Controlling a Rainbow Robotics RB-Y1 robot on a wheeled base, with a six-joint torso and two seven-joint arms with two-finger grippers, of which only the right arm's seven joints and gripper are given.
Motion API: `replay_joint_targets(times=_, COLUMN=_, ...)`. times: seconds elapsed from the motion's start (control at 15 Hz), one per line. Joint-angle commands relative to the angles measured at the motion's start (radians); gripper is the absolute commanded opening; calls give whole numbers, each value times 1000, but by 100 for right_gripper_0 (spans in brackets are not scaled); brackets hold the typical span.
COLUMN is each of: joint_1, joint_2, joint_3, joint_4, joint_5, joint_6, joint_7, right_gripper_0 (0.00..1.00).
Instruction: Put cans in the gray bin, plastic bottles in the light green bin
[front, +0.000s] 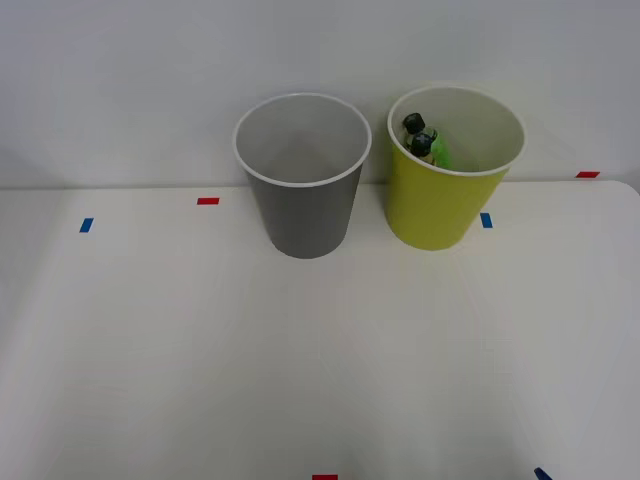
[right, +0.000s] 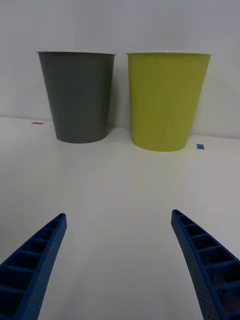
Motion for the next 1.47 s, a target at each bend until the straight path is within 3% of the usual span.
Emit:
replay_joint_targets(times=0.07, joint_1=0, joint_2=0, joint_3=-1, joint_4=0, joint_5=-1, joint_6=0, joint_7=-1, right_gripper_0=71)
replay_joint_targets(times=1.47, joint_1=0, joint_2=0, joint_3=-1, joint_4=0, joint_5=-1, joint_6=0, joint_7=-1, right_gripper_0=71)
